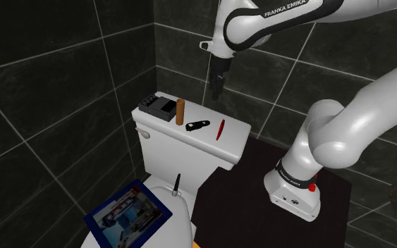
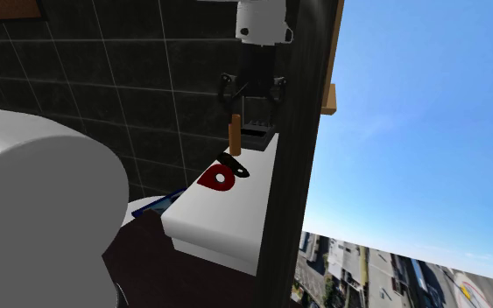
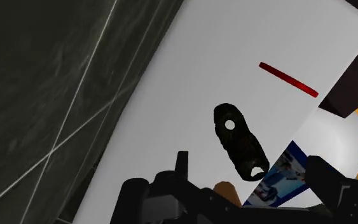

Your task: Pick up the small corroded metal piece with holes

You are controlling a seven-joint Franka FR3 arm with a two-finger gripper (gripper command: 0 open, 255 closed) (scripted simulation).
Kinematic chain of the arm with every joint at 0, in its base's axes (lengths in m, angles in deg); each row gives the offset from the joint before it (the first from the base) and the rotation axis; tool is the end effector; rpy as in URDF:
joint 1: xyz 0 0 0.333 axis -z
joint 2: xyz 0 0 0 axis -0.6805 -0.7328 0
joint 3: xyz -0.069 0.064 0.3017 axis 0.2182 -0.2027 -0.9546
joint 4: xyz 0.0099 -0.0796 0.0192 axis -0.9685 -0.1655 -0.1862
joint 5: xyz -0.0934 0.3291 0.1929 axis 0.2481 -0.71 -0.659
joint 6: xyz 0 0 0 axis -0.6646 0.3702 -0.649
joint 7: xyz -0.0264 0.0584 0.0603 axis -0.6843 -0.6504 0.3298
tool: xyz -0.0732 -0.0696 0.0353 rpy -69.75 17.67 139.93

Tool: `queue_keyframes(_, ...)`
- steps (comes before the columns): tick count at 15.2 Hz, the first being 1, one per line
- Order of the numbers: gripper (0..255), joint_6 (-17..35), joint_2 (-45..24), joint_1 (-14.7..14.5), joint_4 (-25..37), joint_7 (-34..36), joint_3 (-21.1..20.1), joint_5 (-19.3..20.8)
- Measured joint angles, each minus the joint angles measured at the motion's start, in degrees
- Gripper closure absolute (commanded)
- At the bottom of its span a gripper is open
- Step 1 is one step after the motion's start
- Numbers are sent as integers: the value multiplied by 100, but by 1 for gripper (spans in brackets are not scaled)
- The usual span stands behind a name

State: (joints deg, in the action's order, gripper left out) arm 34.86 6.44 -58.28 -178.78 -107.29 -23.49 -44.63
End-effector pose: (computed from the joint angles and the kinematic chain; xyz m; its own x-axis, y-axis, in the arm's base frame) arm 0.4089 0.0004 0.4164 0.7225 0.6895 0.0517 0.6911 -0.7181 -0.0822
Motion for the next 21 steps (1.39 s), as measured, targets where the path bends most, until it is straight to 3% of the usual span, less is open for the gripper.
queue_keyframes(8,0,776,-1429,-862,99,-2360,299,-901)
queue_keyframes(16,0,1374,-2005,-974,-36,-2892,332,-1281)
queue_keyframes(17,255,1406,-2031,-979,-44,-2905,330,-1301)
queue_keyframes(21,255,1431,-2014,-980,-27,-2907,329,-1312)
